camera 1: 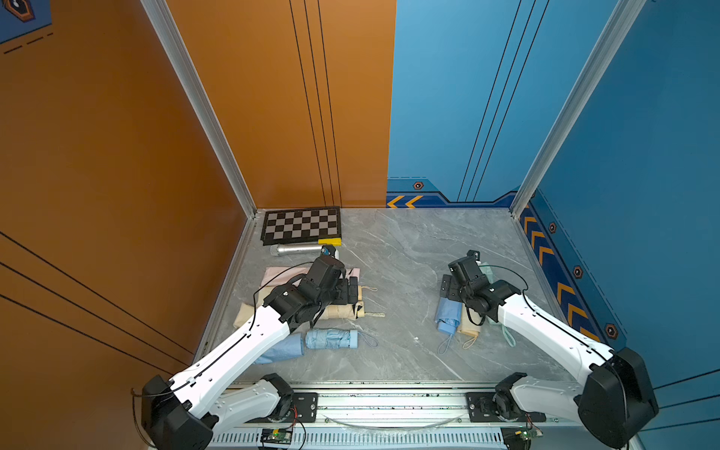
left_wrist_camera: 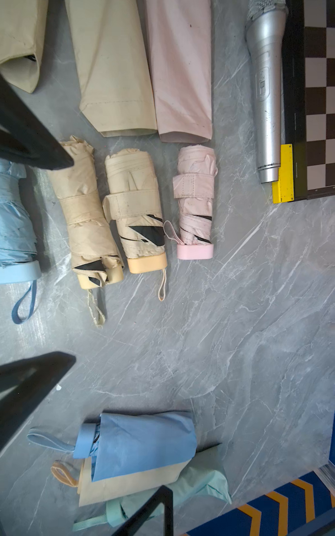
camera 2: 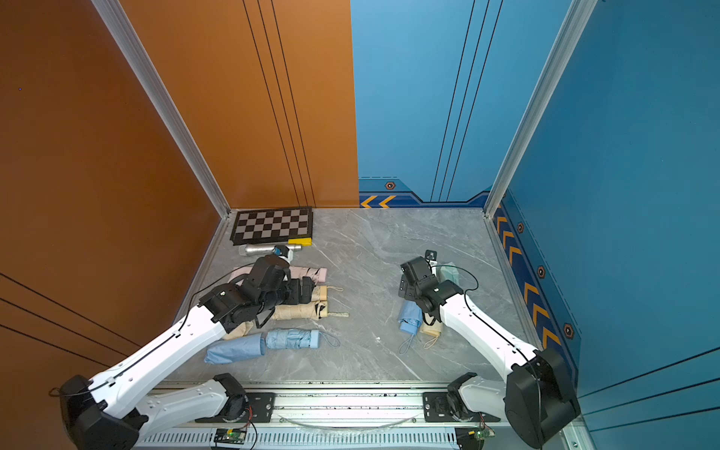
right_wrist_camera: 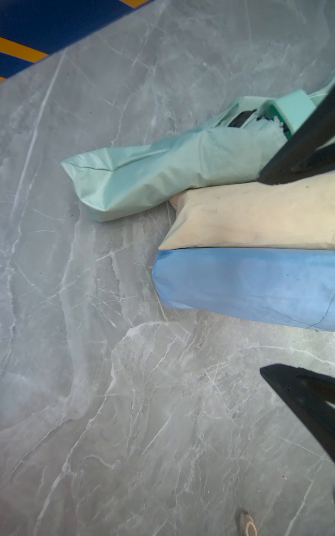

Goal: Take umbrellas out of sleeves
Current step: Move the umbrella to the center of the board.

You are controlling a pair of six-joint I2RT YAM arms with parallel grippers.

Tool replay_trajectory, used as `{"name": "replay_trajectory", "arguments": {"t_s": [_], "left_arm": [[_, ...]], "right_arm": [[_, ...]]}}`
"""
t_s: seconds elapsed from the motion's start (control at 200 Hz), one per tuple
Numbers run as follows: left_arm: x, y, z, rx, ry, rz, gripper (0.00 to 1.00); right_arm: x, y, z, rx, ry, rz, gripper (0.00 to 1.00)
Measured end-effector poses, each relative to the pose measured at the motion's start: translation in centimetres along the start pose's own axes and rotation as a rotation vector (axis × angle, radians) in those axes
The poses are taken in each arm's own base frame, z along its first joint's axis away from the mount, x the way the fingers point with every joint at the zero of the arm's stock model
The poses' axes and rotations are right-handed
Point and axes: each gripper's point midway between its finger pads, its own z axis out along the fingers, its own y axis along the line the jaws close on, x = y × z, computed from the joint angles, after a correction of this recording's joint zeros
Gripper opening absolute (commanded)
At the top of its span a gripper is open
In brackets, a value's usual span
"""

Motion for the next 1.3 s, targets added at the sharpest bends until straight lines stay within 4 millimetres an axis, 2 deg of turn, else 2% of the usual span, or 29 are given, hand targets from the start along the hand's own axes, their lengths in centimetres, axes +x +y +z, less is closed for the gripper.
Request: {"name": "replay_trajectory", "arguments": {"t_s": [0.26, 0.37, 0.496, 0.876, 1.001, 1.146, 1.296], "left_arm": [[0.3, 0.9, 0.3, -0.002, -0.076, -0.02, 0.98], [0.4, 0.9, 0.3, 0.023, -0.114, -0.028, 0.98], [0.0, 0.4, 0.3, 0.06, -0.147, -0.031, 0.98], [0.0, -0.8, 1.0, 0.114, -0.149, -0.026, 0.98], [0.2, -0.6, 1.3, 0.113, -0.143, -0.027, 0.98], [0.2, 0.0, 1.9, 0.103, -0.129, -0.045, 0.98], [-0.3, 1.6, 2.5, 0.094, -0.114, -0.096, 0.98]], "right_arm": [[2.8, 0.6, 2.5, 0.035, 0.115, 0.001, 0.86], [4.1, 0.7, 3.6, 0.059, 0.164, 0.0, 0.79], [5.4, 0.7, 4.7, 0.083, 0.214, 0.003, 0.77], [6.0, 2.3, 6.6, 0.093, 0.276, -0.008, 0.72], [6.7, 2.5, 7.4, 0.104, 0.305, -0.018, 0.65], [6.2, 3.4, 7.9, 0.084, 0.314, -0.044, 0.53], [5.0, 5.6, 8.6, 0.024, 0.319, -0.133, 0.46]]}}
